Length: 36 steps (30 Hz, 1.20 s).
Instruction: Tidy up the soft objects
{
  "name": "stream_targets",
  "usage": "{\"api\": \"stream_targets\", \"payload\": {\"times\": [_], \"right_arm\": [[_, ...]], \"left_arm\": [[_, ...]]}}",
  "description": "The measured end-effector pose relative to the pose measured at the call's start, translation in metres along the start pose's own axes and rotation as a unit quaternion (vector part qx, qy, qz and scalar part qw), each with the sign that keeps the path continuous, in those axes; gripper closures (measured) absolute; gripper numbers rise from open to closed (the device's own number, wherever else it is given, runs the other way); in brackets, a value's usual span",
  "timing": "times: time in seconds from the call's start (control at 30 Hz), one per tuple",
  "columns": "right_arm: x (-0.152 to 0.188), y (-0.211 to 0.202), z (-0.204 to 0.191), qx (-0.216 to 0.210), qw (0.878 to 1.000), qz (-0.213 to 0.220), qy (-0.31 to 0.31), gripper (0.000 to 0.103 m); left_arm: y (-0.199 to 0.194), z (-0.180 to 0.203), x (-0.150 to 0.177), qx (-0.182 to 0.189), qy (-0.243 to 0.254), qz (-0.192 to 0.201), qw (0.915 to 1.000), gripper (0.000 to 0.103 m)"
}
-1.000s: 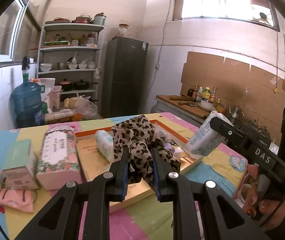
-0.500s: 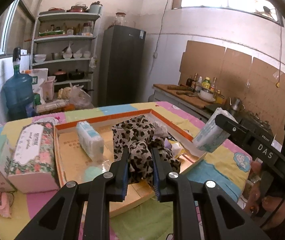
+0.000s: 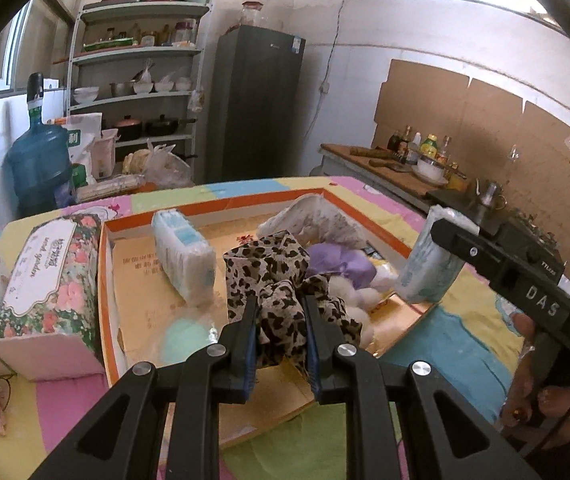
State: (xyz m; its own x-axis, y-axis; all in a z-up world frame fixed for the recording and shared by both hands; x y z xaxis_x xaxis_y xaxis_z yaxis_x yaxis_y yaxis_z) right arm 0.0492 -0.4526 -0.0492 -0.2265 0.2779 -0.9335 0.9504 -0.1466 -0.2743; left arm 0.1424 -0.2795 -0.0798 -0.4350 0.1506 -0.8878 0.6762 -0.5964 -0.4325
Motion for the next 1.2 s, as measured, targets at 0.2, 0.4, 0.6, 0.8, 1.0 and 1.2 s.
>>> {"api": "stream_targets", "payload": {"times": [0.2,0.4,0.6,0.8,1.0,1.2], "right_arm": [[0.005,0.021,-0.005,-0.011,1.000,-0.016,-0.010,0.059],[0.007,0.042,-0.004,-0.032,0.998,-0.046,0.006,0.059],[0.009,0.051,-0.003,-0.035,0.997,-0.062,0.012,0.059],[0.010,0.055,-0.004,-0.031,0.997,-0.071,0.011,0.050],[0.009,0.048,-0.004,-0.024,0.998,-0.056,0.012,0.038],[0.004,0.034,-0.007,-0.017,0.999,-0.037,0.016,0.036]], "left_arm": [[0.014,-0.009,0.004,-0.005,-0.013,-0.021,0.9997,0.082],[0.019,-0.019,0.003,-0.001,-0.039,-0.028,0.9988,0.079],[0.018,-0.023,0.000,0.007,-0.056,-0.025,0.9981,0.066],[0.013,-0.023,-0.002,0.024,-0.068,-0.022,0.9971,0.053],[0.000,-0.026,-0.005,0.024,-0.081,-0.009,0.9964,0.046],[-0.022,-0.028,-0.010,0.016,-0.075,0.021,0.9968,0.042]]}}
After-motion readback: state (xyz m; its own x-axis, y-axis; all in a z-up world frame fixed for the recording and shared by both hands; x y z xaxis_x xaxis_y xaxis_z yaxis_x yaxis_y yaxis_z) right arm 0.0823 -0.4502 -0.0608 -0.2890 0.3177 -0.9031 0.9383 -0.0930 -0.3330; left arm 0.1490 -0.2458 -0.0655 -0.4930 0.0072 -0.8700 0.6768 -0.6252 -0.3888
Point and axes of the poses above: each gripper's, at about its wrist camera, not at the fingertips, and y roughly the way its jaws point, z to its right, x to its underside, the point moved 3 cm from there along y, roughly the way its jaws point, and after that the axes turned 10 degrees about z, right-handed, at the moved point
